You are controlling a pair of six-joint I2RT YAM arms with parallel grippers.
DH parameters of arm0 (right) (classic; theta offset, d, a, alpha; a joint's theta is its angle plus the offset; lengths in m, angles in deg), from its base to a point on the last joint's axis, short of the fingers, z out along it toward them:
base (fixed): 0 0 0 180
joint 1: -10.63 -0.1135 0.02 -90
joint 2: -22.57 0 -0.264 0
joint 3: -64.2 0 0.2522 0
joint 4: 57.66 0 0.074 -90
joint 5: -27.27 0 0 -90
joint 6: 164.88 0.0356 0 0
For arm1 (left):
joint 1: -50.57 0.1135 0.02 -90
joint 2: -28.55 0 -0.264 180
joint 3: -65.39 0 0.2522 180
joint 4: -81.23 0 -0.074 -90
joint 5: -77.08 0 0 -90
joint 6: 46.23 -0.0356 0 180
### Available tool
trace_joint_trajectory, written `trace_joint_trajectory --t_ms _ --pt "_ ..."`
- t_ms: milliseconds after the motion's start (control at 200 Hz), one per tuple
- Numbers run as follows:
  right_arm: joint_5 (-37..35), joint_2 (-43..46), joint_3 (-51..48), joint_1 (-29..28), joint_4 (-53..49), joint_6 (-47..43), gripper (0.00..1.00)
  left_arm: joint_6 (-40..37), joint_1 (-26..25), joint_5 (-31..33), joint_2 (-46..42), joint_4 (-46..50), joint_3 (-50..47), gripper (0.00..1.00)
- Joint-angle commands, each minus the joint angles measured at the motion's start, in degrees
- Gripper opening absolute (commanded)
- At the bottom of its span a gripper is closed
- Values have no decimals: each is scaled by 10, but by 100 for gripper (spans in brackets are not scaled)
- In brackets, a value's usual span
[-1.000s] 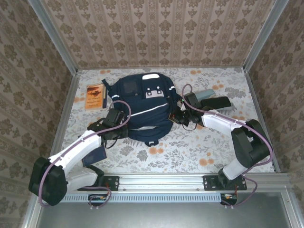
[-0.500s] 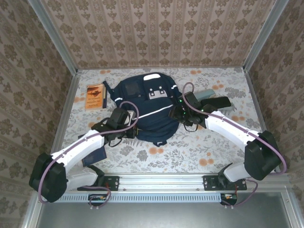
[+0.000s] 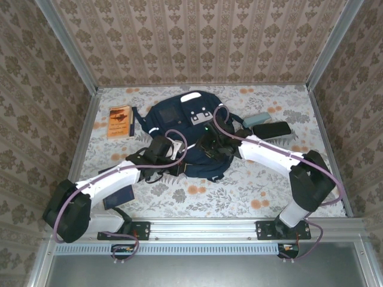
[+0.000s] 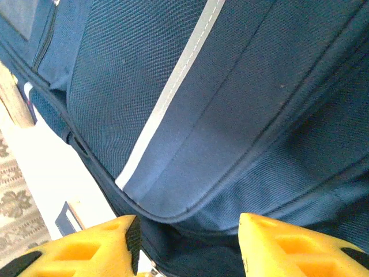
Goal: Pack books, pencil case, and school supplies into a backpack
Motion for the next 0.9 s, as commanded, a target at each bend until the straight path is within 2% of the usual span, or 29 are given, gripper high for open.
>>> trace_joint_trajectory --t_ms 0,325,370,475,575,690,745,895 --pt "-3 -38 33 -5 -38 64 49 -14 -7 -13 3 -32 23 0" --pt "-3 -97 61 -5 -30 74 46 -15 -9 -4 4 -30 20 0" --pt "-7 -101 63 -5 -21 65 41 -16 -9 -2 4 -29 20 0" --pt "-27 -101 70 -5 -22 42 18 -21 -9 17 3 -8 28 0" --pt "-51 -82 69 -4 -40 19 8 -30 -8 54 0 33 40 0" --pt "-59 -50 62 -4 -49 -24 0 -41 1 113 -3 94 57 0" --pt "-53 -37 59 -4 -48 -61 0 -46 13 141 -8 120 64 0" --pt "-27 -2 32 2 -29 -104 0 -55 58 135 -17 130 70 0"
